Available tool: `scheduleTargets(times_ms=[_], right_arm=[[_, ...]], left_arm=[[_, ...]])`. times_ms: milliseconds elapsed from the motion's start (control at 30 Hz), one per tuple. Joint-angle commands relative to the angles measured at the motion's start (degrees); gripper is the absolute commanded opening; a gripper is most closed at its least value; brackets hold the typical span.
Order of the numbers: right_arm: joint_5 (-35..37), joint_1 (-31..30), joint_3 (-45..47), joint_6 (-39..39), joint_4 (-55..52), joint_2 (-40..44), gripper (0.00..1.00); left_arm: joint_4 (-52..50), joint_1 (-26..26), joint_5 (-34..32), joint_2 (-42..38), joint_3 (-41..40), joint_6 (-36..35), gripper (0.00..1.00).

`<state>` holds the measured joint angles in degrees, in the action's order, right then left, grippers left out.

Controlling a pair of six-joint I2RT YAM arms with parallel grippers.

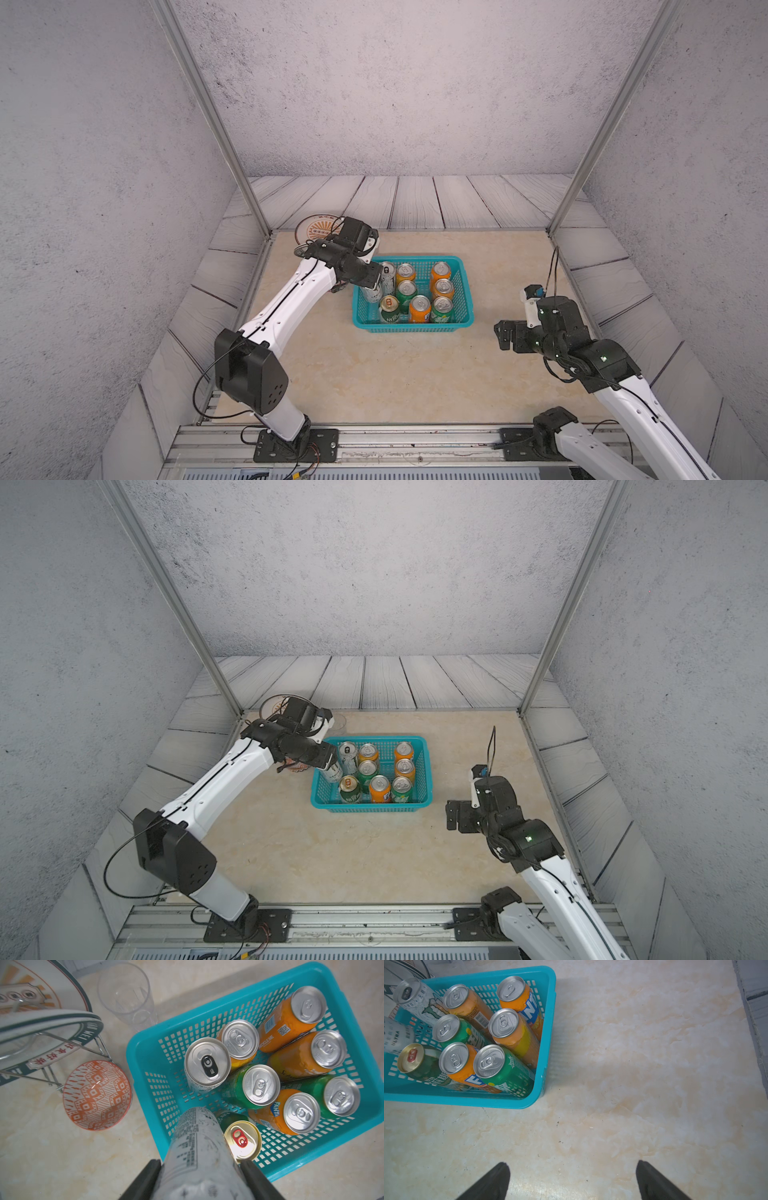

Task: Take out the drinks from the basket
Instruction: Pick up the drink from the basket, then place the drink at the center of the board.

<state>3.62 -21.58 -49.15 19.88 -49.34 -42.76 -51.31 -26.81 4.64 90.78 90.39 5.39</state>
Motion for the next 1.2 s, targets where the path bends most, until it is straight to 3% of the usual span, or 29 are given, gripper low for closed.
scheduleTargets(times_ms=[0,300,733,933,1167], right_arm=[[1.4,-0.2,-0.8,-0.5,-0.9,1.1,0.99],[1.0,-0.1,-1.3,-0.1,-1.0,1.7,0.99],[0.0,-0.2,-1.2,0.9,-0.3,2.1,0.99],[-0.3,-0.1,-1.1,1.1,-0.3,2.0,0.99],[0.3,-0.1,-0.8,0.9,-0.3,1.9,0.99]], left_arm=[[-0.7,-0.3,-0.5,-5.2,2.2,-0.2,0.55],[-6.4,-0.3,-3.1,-16.3,1.7,0.5,0.55],[-9.2,-0.3,-5.9,-33.9,-17.4,4.9,0.54],[-5.2,-0.3,-5.1,-36.1,-26.7,6.9,0.54],[1.4,-0.3,-5.7,-32.4,-33.3,6.6,0.54]])
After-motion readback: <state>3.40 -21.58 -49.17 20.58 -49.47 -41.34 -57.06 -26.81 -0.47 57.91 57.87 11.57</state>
